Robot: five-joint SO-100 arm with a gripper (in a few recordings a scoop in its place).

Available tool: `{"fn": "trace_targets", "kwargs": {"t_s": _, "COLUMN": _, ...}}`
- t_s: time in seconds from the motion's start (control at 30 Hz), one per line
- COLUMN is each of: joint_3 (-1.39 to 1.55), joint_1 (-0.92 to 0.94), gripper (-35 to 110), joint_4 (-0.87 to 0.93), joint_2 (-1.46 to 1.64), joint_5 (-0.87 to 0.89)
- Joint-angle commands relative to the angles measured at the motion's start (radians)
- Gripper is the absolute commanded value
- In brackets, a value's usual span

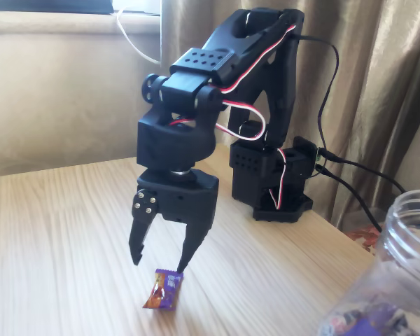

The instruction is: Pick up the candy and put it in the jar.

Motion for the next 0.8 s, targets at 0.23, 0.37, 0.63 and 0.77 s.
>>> {"fn": "trace_targets", "kwargs": {"t_s": 0.23, "joint_3": 0.034, "joint_1": -0.052, "gripper": 61, "joint_4": -0.023, "joint_2": 0.008, "joint_5": 0.137}}
{"fn": "trace_targets", "kwargs": {"t_s": 0.37, "joint_3": 0.046, "joint_1": -0.083, "gripper": 65, "joint_4": -0.040, "joint_2": -0.005, "joint_5": 0.161}}
{"fn": "trace_targets", "kwargs": {"t_s": 0.63, "joint_3": 0.075, "joint_1": -0.127, "gripper": 69, "joint_4": -0.135, "joint_2": -0.044, "joint_5": 0.178}}
{"fn": "trace_targets", "kwargs": {"t_s": 0.77, "joint_3": 0.072, "joint_1": -0.121, "gripper": 67, "joint_4": -0.156, "joint_2": -0.081, "joint_5": 0.181}}
